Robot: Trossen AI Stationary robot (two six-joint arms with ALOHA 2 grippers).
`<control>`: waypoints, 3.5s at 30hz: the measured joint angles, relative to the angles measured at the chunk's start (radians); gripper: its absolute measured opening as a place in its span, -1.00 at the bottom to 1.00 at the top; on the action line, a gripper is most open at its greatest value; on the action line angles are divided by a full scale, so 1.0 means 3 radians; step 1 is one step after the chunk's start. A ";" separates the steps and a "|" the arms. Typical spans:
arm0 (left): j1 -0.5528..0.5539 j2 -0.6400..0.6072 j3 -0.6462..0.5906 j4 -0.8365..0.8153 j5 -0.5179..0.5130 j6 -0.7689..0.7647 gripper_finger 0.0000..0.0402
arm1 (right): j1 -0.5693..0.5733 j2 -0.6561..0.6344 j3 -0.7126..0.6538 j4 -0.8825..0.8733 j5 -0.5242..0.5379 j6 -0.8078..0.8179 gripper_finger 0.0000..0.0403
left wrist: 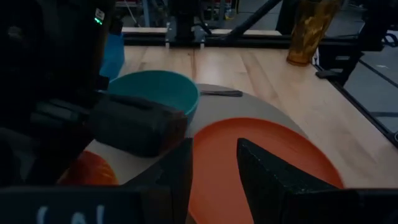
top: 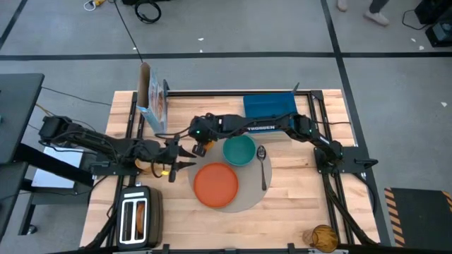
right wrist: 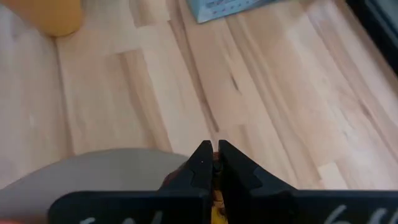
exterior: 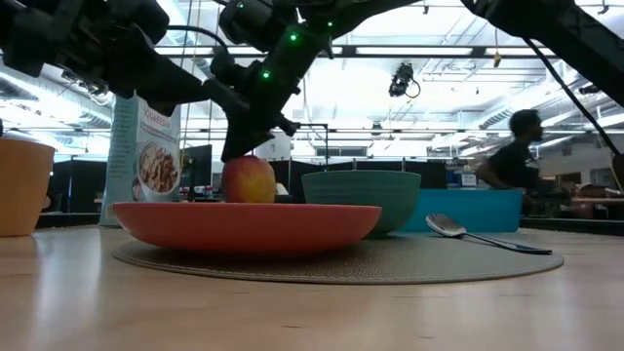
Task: Arrange a breakfast setting
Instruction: Put the apple on top left of the round table mat, then adjust the blue bowl position
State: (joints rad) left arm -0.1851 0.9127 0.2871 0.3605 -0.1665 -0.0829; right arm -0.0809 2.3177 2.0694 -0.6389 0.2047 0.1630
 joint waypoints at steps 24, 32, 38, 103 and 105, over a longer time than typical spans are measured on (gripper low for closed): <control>-0.0277 -0.0539 0.0000 -0.0468 -0.0003 0.0073 -0.34 | 0.0176 -0.0609 -0.1414 0.1471 0.0524 0.0138 -0.91; -0.0272 -0.0537 -0.0001 -0.0502 -0.0004 0.0080 -0.34 | 0.0175 -0.0591 -0.1752 0.2065 0.0438 0.0121 -0.91; -0.0272 -0.0535 -0.0001 -0.0503 -0.0004 0.0079 -0.34 | 0.0175 -0.0594 -0.1753 0.2149 0.0449 0.0056 -0.90; -0.0272 -0.0535 -0.0001 -0.0508 -0.0004 0.0057 -0.34 | 0.0263 -0.0594 -0.2006 0.2787 0.0449 -0.0115 -0.42; -0.0274 -0.0534 -0.0001 -0.0509 -0.0004 0.0056 -0.34 | 0.0276 -0.0621 -0.1974 0.2707 0.0452 -0.0173 -0.36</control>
State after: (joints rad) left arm -0.2672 0.7524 0.2867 0.2077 -0.1676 -0.0662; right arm 0.0020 2.1314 1.4772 0.1733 0.3402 0.1109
